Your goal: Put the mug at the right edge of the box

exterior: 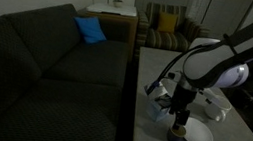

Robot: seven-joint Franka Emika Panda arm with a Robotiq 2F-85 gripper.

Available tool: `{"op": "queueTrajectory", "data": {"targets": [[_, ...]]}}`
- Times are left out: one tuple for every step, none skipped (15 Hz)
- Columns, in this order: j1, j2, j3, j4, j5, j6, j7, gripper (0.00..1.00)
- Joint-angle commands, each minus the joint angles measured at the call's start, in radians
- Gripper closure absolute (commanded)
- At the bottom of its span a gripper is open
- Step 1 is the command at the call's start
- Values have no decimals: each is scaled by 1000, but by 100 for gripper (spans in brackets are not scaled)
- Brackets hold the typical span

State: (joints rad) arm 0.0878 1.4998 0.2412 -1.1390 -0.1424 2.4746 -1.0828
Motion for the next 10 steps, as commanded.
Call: {"op": "queueTrajectory", "data": {"targets": [[-38, -38, 32, -75, -33, 21, -137, 0], [-51, -52, 46, -96, -44, 21, -200, 0], [-62, -60, 57, -110, -51, 22, -252, 0], [-75, -68, 72, -120, -56, 19, -307, 0], [-87, -73, 86, -124, -61, 9, -362, 0], [-102, -74, 104, -123, -64, -4, -419, 0], [-116, -72, 124, -116, -66, -28, -475, 0], [-127, -73, 138, -113, -68, -49, -528, 0], [-125, -77, 133, -111, -80, -73, -571, 0], [-120, -76, 123, -103, -98, -95, -605, 0]]}}
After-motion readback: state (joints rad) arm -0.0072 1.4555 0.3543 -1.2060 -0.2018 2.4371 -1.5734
